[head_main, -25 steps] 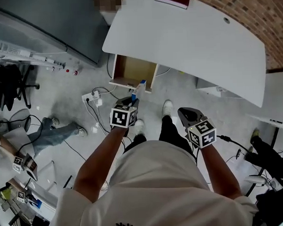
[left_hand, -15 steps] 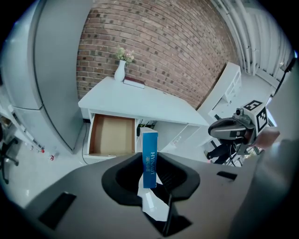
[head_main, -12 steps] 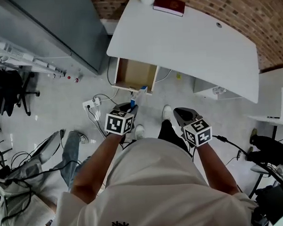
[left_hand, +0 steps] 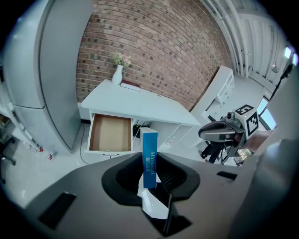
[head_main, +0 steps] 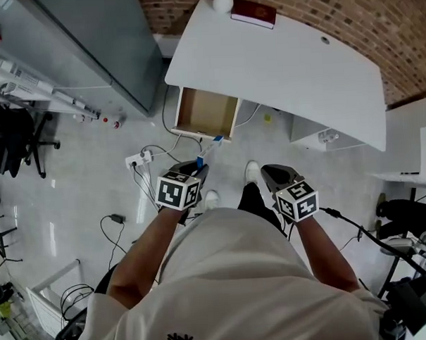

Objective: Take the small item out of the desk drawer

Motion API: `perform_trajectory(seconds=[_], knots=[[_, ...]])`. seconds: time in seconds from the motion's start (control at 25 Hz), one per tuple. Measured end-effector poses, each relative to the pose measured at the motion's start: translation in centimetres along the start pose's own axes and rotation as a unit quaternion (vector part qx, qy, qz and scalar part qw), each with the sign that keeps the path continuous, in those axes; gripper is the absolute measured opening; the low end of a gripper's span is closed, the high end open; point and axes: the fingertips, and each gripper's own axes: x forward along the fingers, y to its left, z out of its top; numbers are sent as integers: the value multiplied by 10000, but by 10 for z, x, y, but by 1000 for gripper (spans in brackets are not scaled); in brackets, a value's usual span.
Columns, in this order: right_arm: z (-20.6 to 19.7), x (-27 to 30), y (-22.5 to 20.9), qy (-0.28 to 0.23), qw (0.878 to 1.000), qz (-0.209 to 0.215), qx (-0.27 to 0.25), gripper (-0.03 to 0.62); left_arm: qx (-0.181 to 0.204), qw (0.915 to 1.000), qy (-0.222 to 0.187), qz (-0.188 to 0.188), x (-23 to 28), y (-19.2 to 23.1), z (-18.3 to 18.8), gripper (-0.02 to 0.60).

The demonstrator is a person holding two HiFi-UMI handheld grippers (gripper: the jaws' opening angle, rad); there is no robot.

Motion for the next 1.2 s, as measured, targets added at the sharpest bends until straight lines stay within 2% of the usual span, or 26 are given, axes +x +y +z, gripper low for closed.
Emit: perform_trajectory(seconds=[0.48, 1.2], knots=[[-7, -3, 42, 70, 9998, 60, -189, 40, 70, 10000, -10, 60, -30, 7, -28, 100], [-21, -10, 60, 93, 9999, 49, -85, 35, 199, 9998, 38, -2, -39, -4, -44, 98]])
